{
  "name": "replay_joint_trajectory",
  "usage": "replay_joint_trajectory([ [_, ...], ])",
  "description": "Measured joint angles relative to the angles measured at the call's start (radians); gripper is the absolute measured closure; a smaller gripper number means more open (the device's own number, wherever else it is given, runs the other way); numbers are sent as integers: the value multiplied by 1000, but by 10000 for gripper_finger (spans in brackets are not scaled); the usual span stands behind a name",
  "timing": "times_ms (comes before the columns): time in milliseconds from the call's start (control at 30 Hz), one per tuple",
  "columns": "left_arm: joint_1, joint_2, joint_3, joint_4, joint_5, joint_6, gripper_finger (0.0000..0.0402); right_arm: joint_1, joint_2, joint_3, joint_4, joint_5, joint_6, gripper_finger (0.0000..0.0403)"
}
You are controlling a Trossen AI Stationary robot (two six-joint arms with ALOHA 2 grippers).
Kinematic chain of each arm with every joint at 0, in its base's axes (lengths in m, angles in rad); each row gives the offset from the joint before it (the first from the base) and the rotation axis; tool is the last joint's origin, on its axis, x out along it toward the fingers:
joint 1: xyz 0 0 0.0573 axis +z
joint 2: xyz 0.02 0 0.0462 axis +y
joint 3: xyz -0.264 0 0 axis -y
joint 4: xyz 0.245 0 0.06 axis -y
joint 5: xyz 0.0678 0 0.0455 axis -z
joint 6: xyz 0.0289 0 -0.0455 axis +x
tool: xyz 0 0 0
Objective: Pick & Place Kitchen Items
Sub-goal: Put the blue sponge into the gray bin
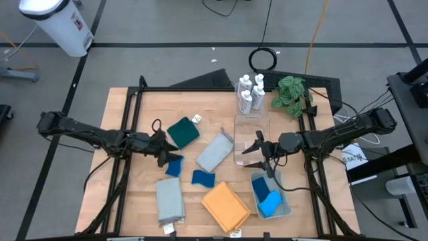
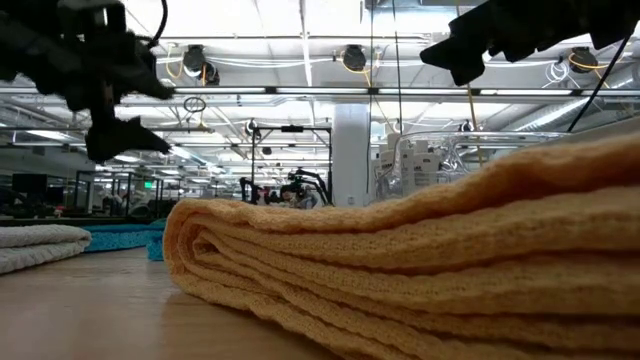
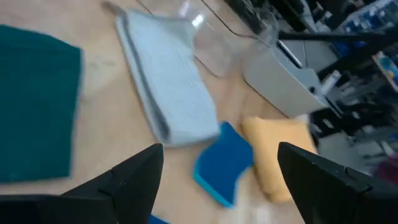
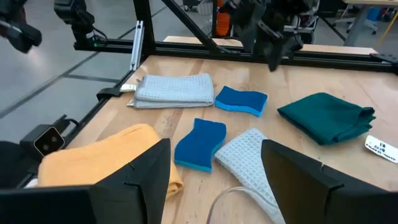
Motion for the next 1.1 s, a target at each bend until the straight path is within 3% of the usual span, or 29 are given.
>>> replay_joint_trajectory([
  [167,-47,89,198,-308,8,-3,80,0,0,0,-17,1,-13,179],
  [367,-84,287,393,-682,2,-127,80,0,0,0,-15,2,-21,179],
  [467,-107,385,416,-671,27,-97,80,0,0,-2,-14,2,-36,179],
  [567,-124,479,416,-591,123,-66,80,0,0,-10,-9,3,-47,179],
  [767,-122,599,416,-482,212,-156,80,0,0,-10,-7,3,-49,179],
  [1100,-73,655,420,-663,224,-234,80,0,0,-10,-7,3,-66,179],
])
